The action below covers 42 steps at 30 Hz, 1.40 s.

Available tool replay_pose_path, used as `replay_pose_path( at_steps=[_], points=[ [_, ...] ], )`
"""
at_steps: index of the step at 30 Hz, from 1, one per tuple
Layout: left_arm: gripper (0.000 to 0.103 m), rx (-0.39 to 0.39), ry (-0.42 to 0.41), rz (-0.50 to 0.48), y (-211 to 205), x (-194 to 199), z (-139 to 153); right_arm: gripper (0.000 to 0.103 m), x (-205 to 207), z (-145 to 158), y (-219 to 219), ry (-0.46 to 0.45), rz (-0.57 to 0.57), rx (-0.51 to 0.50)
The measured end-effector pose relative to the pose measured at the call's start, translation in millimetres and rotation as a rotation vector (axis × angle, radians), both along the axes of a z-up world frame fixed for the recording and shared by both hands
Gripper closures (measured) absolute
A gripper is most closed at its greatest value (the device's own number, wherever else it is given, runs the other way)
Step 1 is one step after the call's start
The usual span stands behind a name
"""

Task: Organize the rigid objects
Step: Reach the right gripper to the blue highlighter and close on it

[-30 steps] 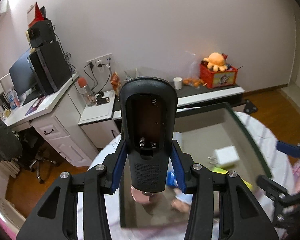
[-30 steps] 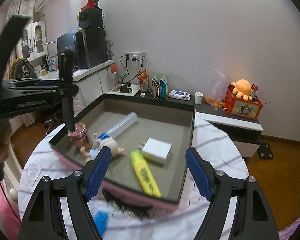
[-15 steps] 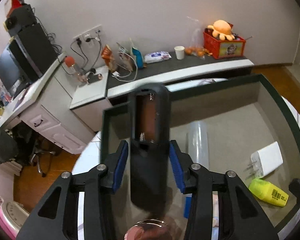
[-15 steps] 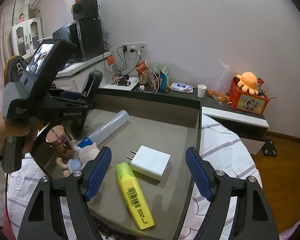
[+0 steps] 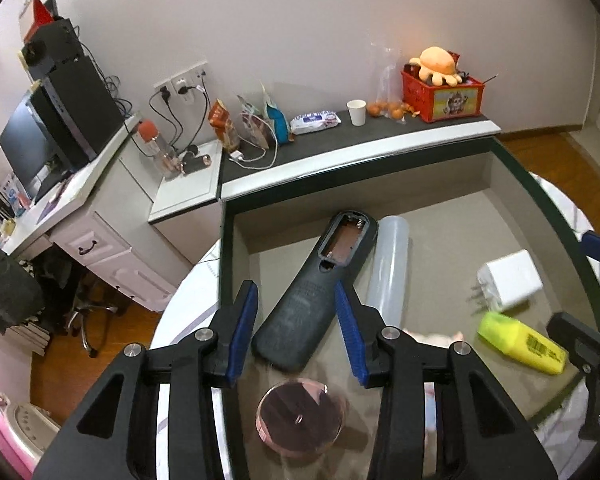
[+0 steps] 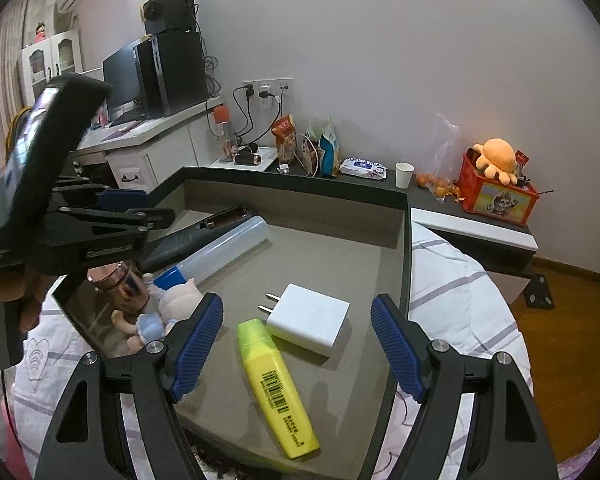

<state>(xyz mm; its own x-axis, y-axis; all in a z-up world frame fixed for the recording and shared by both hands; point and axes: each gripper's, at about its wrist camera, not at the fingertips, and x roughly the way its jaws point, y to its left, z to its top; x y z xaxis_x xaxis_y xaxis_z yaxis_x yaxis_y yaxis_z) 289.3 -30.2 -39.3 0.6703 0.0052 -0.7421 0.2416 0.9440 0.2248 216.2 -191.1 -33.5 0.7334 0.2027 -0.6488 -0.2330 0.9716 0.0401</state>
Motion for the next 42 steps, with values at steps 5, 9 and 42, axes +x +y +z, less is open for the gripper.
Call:
replay_pose_path(
  at_steps=[5, 9, 42],
  points=[
    [0.054, -0.008, -0.044, -0.002, 6, -34, 21, 0.025, -15, 9, 6, -0.011, -0.002, -0.007],
    [0.053, -0.008, -0.069, -0.008, 10, -62, 35, 0.025, -31, 17, 12, -0.025, 0.0, -0.013],
    [0.008, -0.147, -0.062, 0.071, 61, -235, 2, 0.025, -158, -11, 51, 0.071, -0.004, 0.005]
  ],
)
